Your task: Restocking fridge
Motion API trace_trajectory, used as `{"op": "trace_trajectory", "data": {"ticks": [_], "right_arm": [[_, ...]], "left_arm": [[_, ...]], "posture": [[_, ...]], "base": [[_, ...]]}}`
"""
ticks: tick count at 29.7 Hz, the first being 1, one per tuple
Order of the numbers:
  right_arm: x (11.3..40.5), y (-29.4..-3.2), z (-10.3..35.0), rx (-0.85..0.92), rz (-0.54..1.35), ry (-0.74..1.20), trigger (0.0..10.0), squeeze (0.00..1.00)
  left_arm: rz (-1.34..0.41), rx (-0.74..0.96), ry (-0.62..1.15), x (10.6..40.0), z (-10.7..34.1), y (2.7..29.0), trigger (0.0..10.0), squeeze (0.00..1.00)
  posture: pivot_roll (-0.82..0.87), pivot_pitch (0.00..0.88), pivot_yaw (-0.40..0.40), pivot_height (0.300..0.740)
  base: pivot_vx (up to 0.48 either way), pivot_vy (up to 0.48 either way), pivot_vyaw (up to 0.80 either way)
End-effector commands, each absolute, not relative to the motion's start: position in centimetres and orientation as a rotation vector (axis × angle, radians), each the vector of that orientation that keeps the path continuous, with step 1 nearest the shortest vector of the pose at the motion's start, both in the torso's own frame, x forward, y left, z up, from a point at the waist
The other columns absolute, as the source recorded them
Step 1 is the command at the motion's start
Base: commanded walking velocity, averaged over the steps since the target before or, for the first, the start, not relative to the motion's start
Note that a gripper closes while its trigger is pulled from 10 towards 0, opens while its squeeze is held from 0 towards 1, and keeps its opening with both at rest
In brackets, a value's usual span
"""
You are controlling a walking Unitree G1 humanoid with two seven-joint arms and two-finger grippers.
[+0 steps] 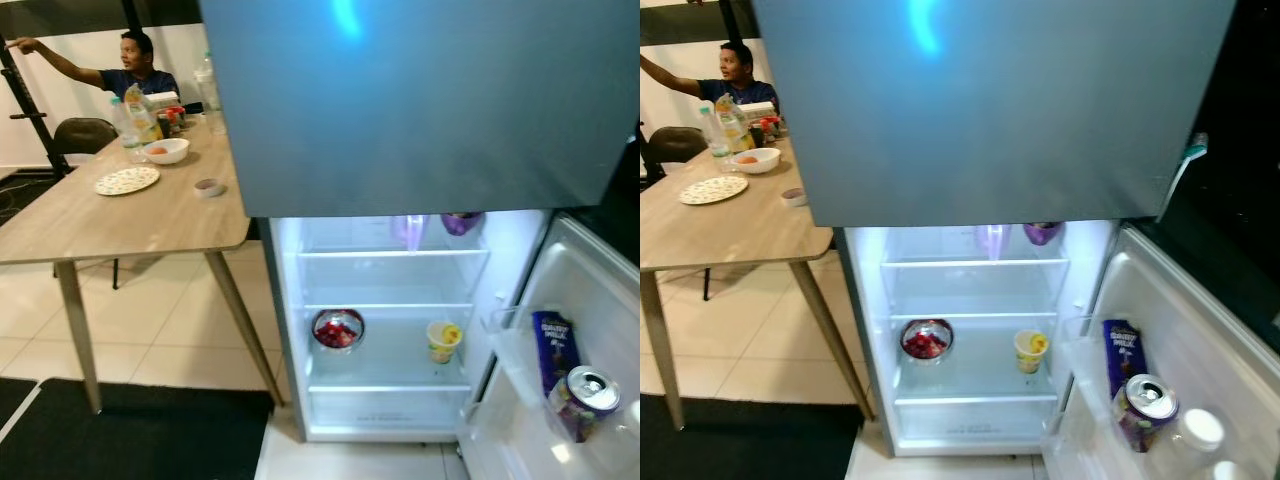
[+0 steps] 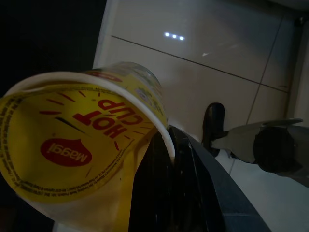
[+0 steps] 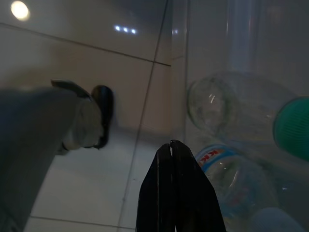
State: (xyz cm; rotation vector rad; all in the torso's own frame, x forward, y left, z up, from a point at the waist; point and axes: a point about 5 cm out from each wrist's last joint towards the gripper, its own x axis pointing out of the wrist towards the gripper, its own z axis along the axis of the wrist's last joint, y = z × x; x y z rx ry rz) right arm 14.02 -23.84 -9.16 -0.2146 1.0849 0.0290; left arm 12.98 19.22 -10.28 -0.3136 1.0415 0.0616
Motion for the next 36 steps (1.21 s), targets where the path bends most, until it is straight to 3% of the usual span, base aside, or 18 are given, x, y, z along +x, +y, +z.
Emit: {"op": "trace_trajectory", "data": {"ticks": [1,4,11,14,18,28,36], "right_arm": [[16.3,-22.3,-8.4,-0.063,0.078,0.975,10.0,0.0],[17.0,-21.9,-8.1,-0.019,0.101,0.942,10.0,0.0],[21.8,-21.9,-5.2,0.067,0.13,0.73,10.0,0.0],[24.5,-22.8,-3.1,-0.047,0.094,0.633,10.0,0.0],[25.8,-23.8,-1.9,-0.163,0.06,0.599,10.0,0.0],[27.1,-26.5,0.2,-0.369,-0.013,0.549,10.0,0.0],[26.7,-28.6,0.6,-0.43,-0.101,0.568,10.0,0.0]], "left_arm": [[0.076,-0.296,1.047,12.8,-10.2,19.9,10.0,0.0],[0.076,-0.296,1.048,12.8,-10.2,20.0,10.0,0.0],[0.073,-0.294,1.048,12.8,-10.2,20.0,10.0,0.0],[0.066,-0.292,1.047,12.9,-10.2,19.9,10.0,0.0],[0.065,-0.292,1.045,13.0,-10.2,19.9,10.0,0.0],[0.075,-0.29,1.059,12.3,-10.4,20.1,10.0,0.0],[0.074,-0.289,1.057,12.4,-10.3,20.2,10.0,0.0]], "posture": [[-0.08,0.006,0.018,0.74],[-0.08,0.006,0.018,0.74],[-0.08,0.007,0.019,0.74],[-0.08,0.006,0.02,0.74],[-0.08,0.006,0.02,0.74],[-0.07,0.007,0.013,0.74],[-0.07,0.008,0.012,0.74]], "base": [[0.0,0.0,0.0],[0.0,0.0,0.0],[0.0,0.0,0.0],[0.0,0.0,0.0],[0.0,0.0,0.0],[0.0,0.0,0.0],[0.0,0.0,0.0]]}}
